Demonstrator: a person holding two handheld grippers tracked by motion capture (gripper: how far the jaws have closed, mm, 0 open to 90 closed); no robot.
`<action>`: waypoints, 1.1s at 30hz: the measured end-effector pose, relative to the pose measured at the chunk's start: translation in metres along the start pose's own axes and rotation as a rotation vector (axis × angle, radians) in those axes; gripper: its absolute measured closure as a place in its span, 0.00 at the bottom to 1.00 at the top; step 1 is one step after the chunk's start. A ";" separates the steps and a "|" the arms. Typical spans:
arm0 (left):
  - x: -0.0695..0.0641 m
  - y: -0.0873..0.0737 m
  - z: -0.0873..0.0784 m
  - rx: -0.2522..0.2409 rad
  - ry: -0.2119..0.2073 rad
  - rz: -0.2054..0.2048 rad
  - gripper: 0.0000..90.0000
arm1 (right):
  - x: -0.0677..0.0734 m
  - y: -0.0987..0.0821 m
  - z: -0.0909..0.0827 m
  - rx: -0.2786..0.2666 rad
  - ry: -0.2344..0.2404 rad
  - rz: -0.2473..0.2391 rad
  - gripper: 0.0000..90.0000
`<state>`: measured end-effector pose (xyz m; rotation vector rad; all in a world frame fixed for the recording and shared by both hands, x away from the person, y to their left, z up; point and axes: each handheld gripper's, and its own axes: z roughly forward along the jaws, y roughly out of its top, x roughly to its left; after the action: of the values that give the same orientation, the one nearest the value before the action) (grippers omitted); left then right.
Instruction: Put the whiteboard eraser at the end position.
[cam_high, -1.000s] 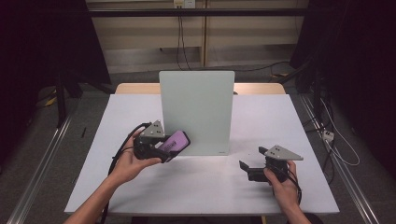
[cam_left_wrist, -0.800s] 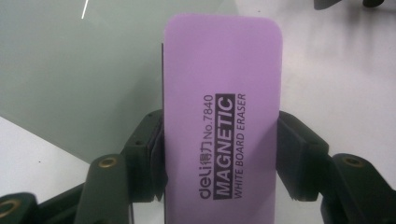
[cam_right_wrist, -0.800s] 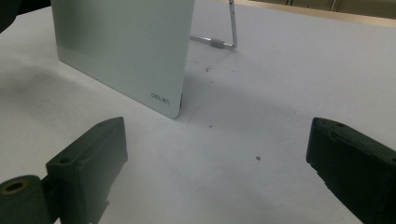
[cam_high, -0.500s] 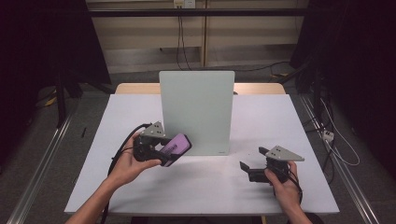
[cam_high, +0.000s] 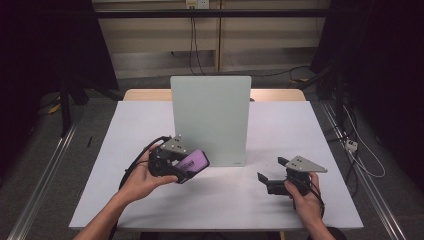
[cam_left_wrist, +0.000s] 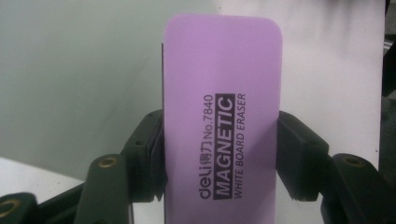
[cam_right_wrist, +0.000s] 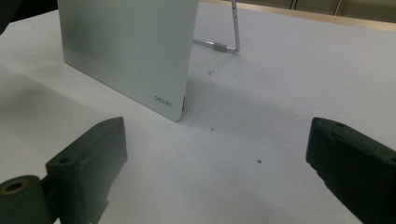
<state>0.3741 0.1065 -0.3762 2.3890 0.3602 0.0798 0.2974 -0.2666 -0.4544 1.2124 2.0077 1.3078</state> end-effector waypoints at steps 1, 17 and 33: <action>-0.001 0.001 0.001 0.000 -0.003 -0.003 0.45 | 0.000 0.000 0.000 -0.001 0.001 0.001 0.06; -0.014 0.007 0.019 0.054 -0.052 0.023 0.45 | -0.001 0.001 0.002 -0.002 -0.006 -0.004 0.06; -0.015 0.021 0.052 0.124 -0.116 0.018 0.45 | 0.002 0.002 0.003 0.003 -0.006 -0.012 0.06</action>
<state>0.3727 0.0541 -0.4002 2.5059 0.2964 -0.0743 0.2995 -0.2636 -0.4538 1.2020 2.0103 1.2952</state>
